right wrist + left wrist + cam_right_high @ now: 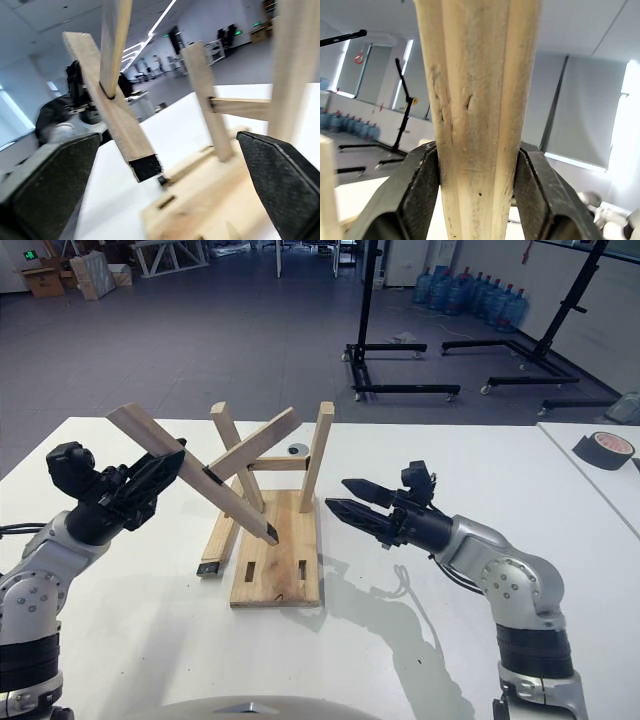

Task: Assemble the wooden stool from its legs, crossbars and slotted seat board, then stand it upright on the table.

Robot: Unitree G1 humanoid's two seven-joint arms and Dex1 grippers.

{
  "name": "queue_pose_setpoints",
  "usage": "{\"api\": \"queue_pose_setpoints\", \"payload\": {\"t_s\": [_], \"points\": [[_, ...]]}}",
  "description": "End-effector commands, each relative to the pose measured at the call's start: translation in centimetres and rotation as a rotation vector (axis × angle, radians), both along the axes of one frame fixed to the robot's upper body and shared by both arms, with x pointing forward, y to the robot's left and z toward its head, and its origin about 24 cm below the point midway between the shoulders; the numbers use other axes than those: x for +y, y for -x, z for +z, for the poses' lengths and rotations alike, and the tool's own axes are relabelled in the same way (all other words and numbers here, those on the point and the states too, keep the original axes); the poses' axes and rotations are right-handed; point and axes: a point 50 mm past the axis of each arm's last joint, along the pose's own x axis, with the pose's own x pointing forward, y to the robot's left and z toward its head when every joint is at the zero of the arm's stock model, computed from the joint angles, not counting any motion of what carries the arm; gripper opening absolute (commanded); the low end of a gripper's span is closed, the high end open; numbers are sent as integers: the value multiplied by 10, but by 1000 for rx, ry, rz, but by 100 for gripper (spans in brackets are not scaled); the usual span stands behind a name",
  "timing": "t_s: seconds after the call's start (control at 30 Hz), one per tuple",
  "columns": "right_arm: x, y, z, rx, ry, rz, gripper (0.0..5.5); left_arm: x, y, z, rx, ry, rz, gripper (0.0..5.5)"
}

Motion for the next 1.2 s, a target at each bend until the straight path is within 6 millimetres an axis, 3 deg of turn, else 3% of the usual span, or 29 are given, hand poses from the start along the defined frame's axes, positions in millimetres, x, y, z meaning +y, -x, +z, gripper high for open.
{"api": "queue_pose_setpoints", "payload": {"t_s": [0.03,0.2,0.37,0.6,0.77,1.0,1.2], "points": [[6,-4,-14,-32,180,-43,498,6,0,-2,-48,-147,-8,200],[40,5,-47,-129,436,46,498,1,-2,-7,-63,-261,-78,200],[60,13,-73,-187,550,156,498,-5,-7,-14,-45,-314,-168,200],[60,11,-89,-193,643,209,498,1,-21,-21,-29,-383,-174,200],[57,14,-100,-134,716,265,498,-5,-23,-31,-14,-431,-224,200],[58,16,-104,-84,709,297,498,-3,-26,-24,-28,-472,-269,200],[59,18,-108,-59,717,320,498,-4,-22,-31,14,-511,-396,200]]}}
